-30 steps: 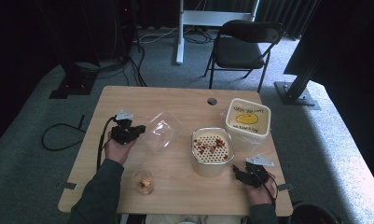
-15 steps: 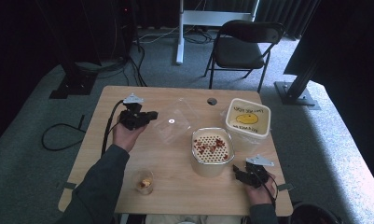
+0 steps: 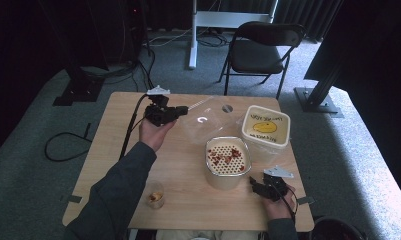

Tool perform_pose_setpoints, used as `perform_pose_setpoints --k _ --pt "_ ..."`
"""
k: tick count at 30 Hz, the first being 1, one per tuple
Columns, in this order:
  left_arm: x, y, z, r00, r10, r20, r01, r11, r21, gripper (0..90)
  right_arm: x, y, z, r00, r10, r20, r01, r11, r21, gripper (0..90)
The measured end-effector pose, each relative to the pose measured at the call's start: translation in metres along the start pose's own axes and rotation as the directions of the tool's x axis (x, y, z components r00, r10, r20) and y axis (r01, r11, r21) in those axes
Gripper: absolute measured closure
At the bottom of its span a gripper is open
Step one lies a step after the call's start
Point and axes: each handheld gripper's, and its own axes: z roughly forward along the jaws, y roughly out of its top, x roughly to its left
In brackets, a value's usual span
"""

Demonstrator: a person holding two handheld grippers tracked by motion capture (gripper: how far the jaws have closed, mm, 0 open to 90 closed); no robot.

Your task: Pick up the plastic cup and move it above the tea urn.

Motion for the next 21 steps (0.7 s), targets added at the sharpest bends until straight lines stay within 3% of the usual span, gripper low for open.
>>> perform_pose_setpoints --k 3,6,12,21 --pt "-0.01 0.008 0.004 0.9997 0.009 0.023 -0.009 0.9999 -0.014 86.8 0.0 0.0 0.0 1.0 -0.001 -0.001 0.001 1.0 -0.001 35.9" --pt "-0.028 0.019 0.013 0.9984 0.047 0.031 -0.047 0.9988 -0.011 86.8 0.0 0.0 0.0 1.0 0.0 -0.001 0.0 1.0 -0.001 36.0" --pt "-0.056 0.034 0.037 0.9961 0.061 0.065 -0.06 0.9981 -0.017 86.8 0.0 0.0 0.0 1.0 -0.002 -0.001 0.002 1.0 -0.001 36.0" --pt "-0.084 0.04 0.083 0.997 -0.001 0.077 0.002 1.0 -0.005 86.8 0.0 0.0 0.0 1.0 -0.005 -0.003 0.005 1.0 0.002 36.0"
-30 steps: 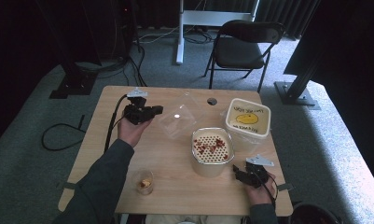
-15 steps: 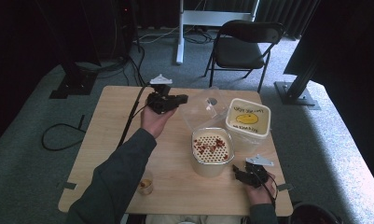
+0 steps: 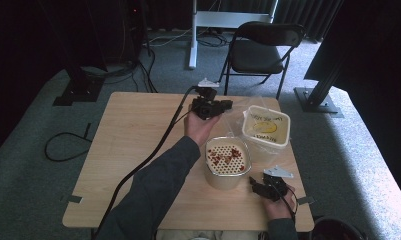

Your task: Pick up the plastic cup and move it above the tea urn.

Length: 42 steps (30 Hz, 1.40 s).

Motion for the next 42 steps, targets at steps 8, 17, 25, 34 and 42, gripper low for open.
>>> perform_pose_setpoints --k 8,17,25,34,42 --pt "-0.014 0.005 0.027 0.998 -0.04 0.049 0.04 0.9992 0.007 76.6 0.0 0.0 0.0 1.0 -0.004 -0.004 0.004 1.0 -0.002 35.9" --pt "-0.017 0.008 0.03 0.9989 -0.022 0.041 0.023 0.9996 -0.014 54.4 0.001 -0.001 0.0 0.9999 -0.007 -0.008 0.006 1.0 -0.002 35.7" --pt "-0.015 0.009 0.022 0.9995 0.014 0.029 -0.015 0.9998 0.015 53.8 0.001 -0.001 0.0 0.9999 -0.007 -0.008 0.007 1.0 -0.002 35.7" --pt "-0.013 0.005 0.017 0.9962 0.087 0.004 -0.087 0.9914 0.098 52.2 -0.003 0.013 -0.026 0.9933 -0.009 0.115 0.013 0.999 -0.032 66.9" --pt "0.006 0.0 -0.015 0.9925 0.121 -0.017 -0.118 0.9845 0.13 51.2 0.004 0.051 -0.08 0.9896 -0.076 0.122 0.097 0.979 -0.178 66.1"
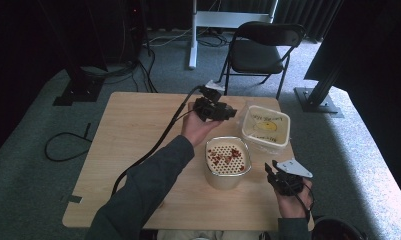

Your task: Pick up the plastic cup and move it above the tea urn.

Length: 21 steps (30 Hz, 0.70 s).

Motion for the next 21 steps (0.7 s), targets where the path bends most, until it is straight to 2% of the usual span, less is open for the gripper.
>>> perform_pose_setpoints --k 2,5,7,8,11,12,15,18,20,21 --pt "0.012 -0.005 -0.015 0.9997 -0.013 -0.018 0.013 0.9999 -0.002 51.1 0.001 0.02 -0.011 0.9996 -0.028 0.0 0.028 0.998 -0.052 64.2" --pt "0.027 -0.011 -0.032 0.9978 -0.009 -0.065 0.01 0.9999 0.004 51.1 0.002 0.044 -0.014 0.9981 -0.055 -0.027 0.052 0.994 -0.096 59.2" --pt "0.035 -0.016 -0.043 0.9954 -0.003 -0.095 0.003 1.0 0.003 51.0 0.001 0.059 -0.008 0.9972 -0.065 -0.039 0.06 0.992 -0.107 57.8" --pt "0.04 -0.018 -0.048 0.9947 -0.014 -0.102 0.014 0.9999 -0.004 51.0 0.0 0.066 -0.004 0.9969 -0.066 -0.043 0.061 0.992 -0.11 56.1" --pt "0.053 -0.029 -0.059 0.9906 -0.024 -0.135 0.023 0.9997 -0.007 50.9 0.001 0.083 0.008 0.9965 -0.079 -0.027 0.075 0.989 -0.129 53.2" --pt "0.057 -0.033 -0.061 0.9902 -0.038 -0.134 0.037 0.9993 -0.008 50.9 0.002 0.087 0.012 0.9962 -0.084 -0.025 0.08 0.988 -0.132 52.4" --pt "0.068 -0.044 -0.068 0.9863 -0.055 -0.156 0.056 0.9984 0.002 50.9 0.006 0.098 0.021 0.9929 -0.119 -0.006 0.117 0.983 -0.142 51.5" --pt "0.074 -0.052 -0.072 0.9811 -0.058 -0.185 0.059 0.9983 -0.001 50.9 0.009 0.106 0.03 0.9863 -0.165 -0.004 0.163 0.979 -0.126 55.3" --pt "0.079 -0.056 -0.075 0.981 -0.079 -0.177 0.079 0.9969 -0.01 50.9 0.009 0.111 0.036 0.9856 -0.168 -0.016 0.165 0.98 -0.113 62.6" --pt "0.08 -0.057 -0.075 0.9789 -0.077 -0.189 0.077 0.997 -0.008 51.0 0.007 0.113 0.038 0.9865 -0.161 -0.032 0.156 0.981 -0.113 66.5"
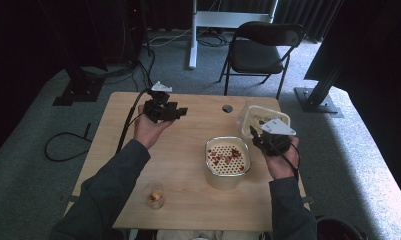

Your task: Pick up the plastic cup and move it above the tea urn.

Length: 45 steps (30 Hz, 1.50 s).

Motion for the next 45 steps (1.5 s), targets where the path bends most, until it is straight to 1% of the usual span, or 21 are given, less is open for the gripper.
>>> perform_pose_setpoints --k 1,2,3,6,8,13,17,19,21,22,23,26,29,31,33,34,35,37,38,40,45 --pt "0.001 -0.001 0.0 1.0 0.004 -0.009 -0.004 1.0 0.004 51.0 -0.001 0.001 0.001 0.9996 0.018 -0.022 -0.018 1.0 -0.001 70.3" --pt "0.001 -0.002 0.001 0.9998 0.007 -0.019 -0.007 1.0 0.007 50.9 -0.002 0.003 0.002 0.9992 0.026 -0.03 -0.026 1.0 -0.001 73.4" --pt "0.001 -0.002 0.002 0.9997 0.01 -0.023 -0.01 0.9999 0.01 50.9 -0.002 0.005 0.002 0.999 0.032 -0.03 -0.032 0.999 -0.003 77.6" --pt "-0.001 -0.003 0.005 0.9995 0.018 -0.025 -0.018 0.9997 0.016 50.9 -0.002 0.009 0.001 0.9981 0.049 -0.038 -0.05 0.998 -0.024 82.6" --pt "-0.003 -0.003 0.007 0.9994 0.026 -0.022 -0.026 0.9995 0.017 50.9 -0.003 0.013 -0.001 0.9967 0.063 -0.051 -0.065 0.997 -0.038 83.1" --pt "-0.007 -0.003 0.011 0.9992 0.036 -0.016 -0.035 0.9992 0.017 50.9 -0.005 0.022 -0.006 0.9953 0.072 -0.065 -0.076 0.994 -0.074 85.6" --pt "-0.008 -0.004 0.015 0.9989 0.041 -0.021 -0.041 0.9989 0.024 50.9 -0.01 0.027 -0.009 0.993 0.107 -0.051 -0.112 0.989 -0.097 86.0" --pt "-0.008 -0.004 0.016 0.9989 0.042 -0.02 -0.042 0.9988 0.025 50.9 -0.015 0.027 -0.009 0.9888 0.143 -0.045 -0.146 0.984 -0.104 85.3" --pt "-0.008 -0.004 0.016 0.9987 0.045 -0.023 -0.044 0.9987 0.025 50.9 -0.02 0.026 -0.01 0.9821 0.188 -0.009 -0.188 0.976 -0.107 70.7" --pt "-0.008 -0.004 0.016 0.9987 0.046 -0.024 -0.045 0.9987 0.025 50.9 -0.023 0.025 -0.01 0.9798 0.2 0.006 -0.198 0.974 -0.106 68.4" --pt "-0.008 -0.004 0.015 0.9986 0.047 -0.024 -0.046 0.9986 0.025 50.8 -0.025 0.024 -0.011 0.9783 0.207 0.006 -0.205 0.973 -0.109 67.1" --pt "-0.007 -0.005 0.015 0.9981 0.052 -0.033 -0.051 0.9984 0.024 50.5 -0.028 0.019 -0.014 0.9791 0.203 0.014 -0.2 0.974 -0.102 62.8" --pt "-0.006 -0.006 0.013 0.9978 0.054 -0.04 -0.053 0.9984 0.022 50.1 -0.027 0.012 -0.017 0.9852 0.169 0.029 -0.166 0.982 -0.087 59.6" --pt "-0.005 -0.007 0.012 0.997 0.063 -0.046 -0.062 0.9979 0.02 49.5 -0.025 0.005 -0.019 0.9871 0.158 0.025 -0.156 0.985 -0.077 59.0" --pt "-0.005 -0.01 0.01 0.9941 0.082 -0.07 -0.081 0.9964 0.025 49.1 -0.022 -0.003 -0.022 0.9875 0.157 0.012 -0.156 0.985 -0.067 58.0" --pt "-0.005 -0.013 0.008 0.993 0.085 -0.082 -0.084 0.9964 0.011 49.3 -0.02 -0.007 -0.023 0.9886 0.15 0.007 -0.15 0.987 -0.06 57.6" --pt "-0.005 -0.015 0.005 0.9935 0.083 -0.079 -0.083 0.9966 0.004 50.2 -0.018 -0.012 -0.025 0.9895 0.145 0.003 -0.144 0.988 -0.053 57.0" --pt "-0.004 -0.022 0.0 0.9908 0.085 -0.105 -0.087 0.996 -0.017 50.3 -0.013 -0.024 -0.029 0.9891 0.147 -0.01 -0.147 0.988 -0.04 56.5" --pt "-0.002 -0.025 -0.003 0.9911 0.082 -0.105 -0.085 0.996 -0.029 50.3 -0.011 -0.029 -0.031 0.9891 0.147 -0.014 -0.147 0.989 -0.034 56.1" --pt "0.001 -0.032 -0.01 0.9869 0.083 -0.138 -0.091 0.9946 -0.05 50.1 -0.007 -0.041 -0.035 0.9869 0.159 -0.026 -0.16 0.987 -0.021 55.5" --pt "0.016 -0.051 -0.03 0.9838 0.041 -0.174 -0.061 0.9924 -0.107 46.6 0.0 -0.068 -0.041 0.9808 0.19 -0.043 -0.189 0.982 0.019 54.1"
